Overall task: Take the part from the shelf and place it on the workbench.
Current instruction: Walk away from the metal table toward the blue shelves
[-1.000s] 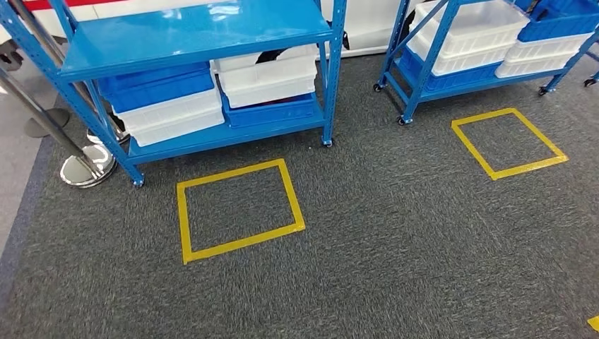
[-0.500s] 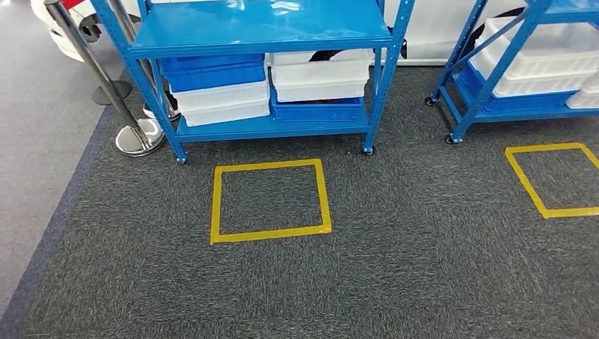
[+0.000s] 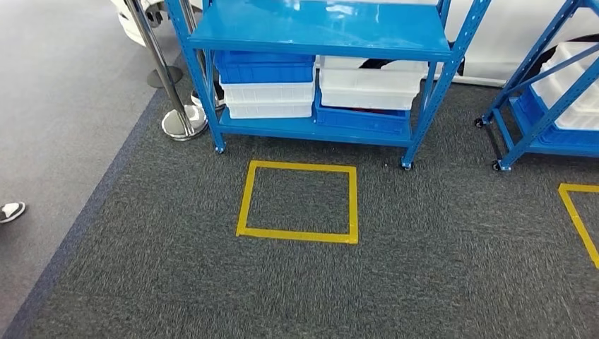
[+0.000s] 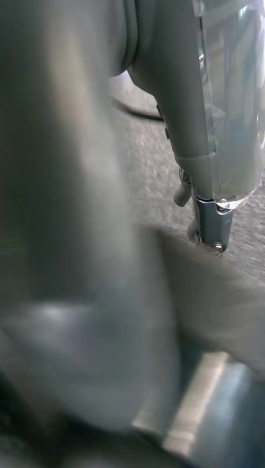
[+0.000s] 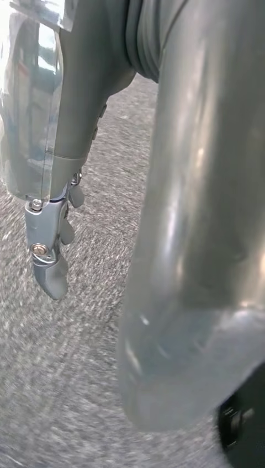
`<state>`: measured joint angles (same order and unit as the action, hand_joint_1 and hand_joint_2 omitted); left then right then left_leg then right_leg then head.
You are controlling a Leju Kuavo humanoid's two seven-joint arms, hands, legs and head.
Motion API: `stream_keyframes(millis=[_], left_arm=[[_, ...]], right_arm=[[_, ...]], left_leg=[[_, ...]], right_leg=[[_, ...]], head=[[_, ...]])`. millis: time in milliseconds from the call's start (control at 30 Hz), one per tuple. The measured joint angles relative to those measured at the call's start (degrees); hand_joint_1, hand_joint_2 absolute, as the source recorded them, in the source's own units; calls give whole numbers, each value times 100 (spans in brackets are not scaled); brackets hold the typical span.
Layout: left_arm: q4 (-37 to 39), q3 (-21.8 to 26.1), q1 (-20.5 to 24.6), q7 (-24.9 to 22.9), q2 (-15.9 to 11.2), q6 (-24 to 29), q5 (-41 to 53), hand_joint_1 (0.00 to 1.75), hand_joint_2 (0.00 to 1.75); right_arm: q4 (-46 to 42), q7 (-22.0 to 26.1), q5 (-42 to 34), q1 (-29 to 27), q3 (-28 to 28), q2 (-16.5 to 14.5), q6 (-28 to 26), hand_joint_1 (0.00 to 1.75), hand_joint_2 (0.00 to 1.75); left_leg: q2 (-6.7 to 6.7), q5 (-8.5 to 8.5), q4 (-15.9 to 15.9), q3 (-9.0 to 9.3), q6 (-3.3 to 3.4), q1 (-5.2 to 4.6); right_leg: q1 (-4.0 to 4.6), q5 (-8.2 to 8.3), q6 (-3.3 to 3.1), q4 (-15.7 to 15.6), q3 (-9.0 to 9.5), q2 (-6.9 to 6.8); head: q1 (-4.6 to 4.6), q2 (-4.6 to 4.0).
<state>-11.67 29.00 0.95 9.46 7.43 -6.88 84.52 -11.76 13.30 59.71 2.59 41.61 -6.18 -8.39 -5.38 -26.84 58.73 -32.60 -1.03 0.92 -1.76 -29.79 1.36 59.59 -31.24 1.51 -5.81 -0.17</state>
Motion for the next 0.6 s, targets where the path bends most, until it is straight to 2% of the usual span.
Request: stream_keyframes(millis=[67,133,167,200,233,267,300,333,367,400,433,467,500,567,600], left_arm=[[0,-143,-30,-122,19,-117,0,0,0],[-3,-258,-54,-181,29,-177,-7,0,0],[-8,-281,-90,-74,10,-73,-33,0,0],[-11,-271,-157,195,-42,160,-98,0,0],[-5,-240,-246,692,-133,494,-225,0,0],[6,-191,-348,1348,-263,800,-465,0,0],[20,-123,-441,2026,-403,977,-789,0,0],[32,-35,-509,2575,-524,1043,-1140,0,0],[34,84,-546,2881,-613,1023,-1479,0,0],[34,224,-556,2958,-670,1010,-1717,0,0],[35,339,-550,2905,-700,1029,-1853,0,0],[35,417,-539,2836,-717,1050,-1924,0,0],[35,456,-532,2795,-729,1065,-1944,0,0],[35,464,-532,2788,-734,1068,-1947,0,0],[35,503,-507,2763,-733,1078,-1956,0,0]], right_arm=[[6,-41,-133,3,113,-1,22,0,0],[9,-101,-155,-35,192,-1,28,0,0],[12,-177,-70,-57,201,-1,50,0,0],[14,-282,56,-78,187,0,86,0,0],[17,-409,176,-88,161,1,127,0,0],[19,-543,228,-89,138,-1,153,0,0],[20,-640,185,-94,141,-11,145,0,0],[21,-704,100,-103,167,-28,112,0,0],[21,-738,33,-115,201,-48,70,0,0],[25,-748,12,-135,230,-73,39,0,0],[32,-751,23,-152,245,-94,24,0,0],[39,-752,43,-166,251,-109,20,0,0],[46,-752,54,-178,251,-120,22,0,0],[50,-753,57,-178,252,-125,23,0,0],[51,-754,73,-164,253,-125,32,0,0]], left_leg=[[-7,-36,-12,11,-56,13],[145,-130,171,-39,-97,15],[252,-248,431,-155,-111,11],[363,-399,796,-339,-120,4],[419,-547,1199,-563,-126,2],[442,-623,1522,-766,-125,1],[455,-590,1672,-897,-113,-3],[459,-439,1596,-926,-87,-14],[464,-196,1311,-857,-44,-36],[486,62,913,-735,22,-71],[508,245,584,-616,85,-104],[529,347,365,-536,135,-132],[546,371,275,-500,165,-148],[548,350,287,-492,169,-150],[548,331,271,-475,174,-161]], right_leg=[[21,-10,-101,-12,17,-22],[16,-21,-190,-25,67,-65],[16,-34,-229,-31,99,-91],[29,-63,-258,-32,129,-110],[45,-96,-281,-32,161,-125],[62,-135,-294,-32,200,-134],[79,-183,-301,-32,251,-140],[95,-237,-301,-32,316,-149],[109,-296,-297,-34,391,-165],[114,-356,-292,-42,462,-190],[115,-404,-285,-49,518,-216],[113,-436,-280,-55,554,-238],[108,-453,-278,-61,569,-252],[110,-458,-274,-61,575,-258],[109,-471,-251,-80,590,-265]], head=[[-1,0],[-1,0],[-2,0],[-2,0],[-2,0],[-3,0],[-2,0],[-2,0],[-2,0],[-2,0],[-1,0],[1,0],[3,0],[4,0],[2,0]])
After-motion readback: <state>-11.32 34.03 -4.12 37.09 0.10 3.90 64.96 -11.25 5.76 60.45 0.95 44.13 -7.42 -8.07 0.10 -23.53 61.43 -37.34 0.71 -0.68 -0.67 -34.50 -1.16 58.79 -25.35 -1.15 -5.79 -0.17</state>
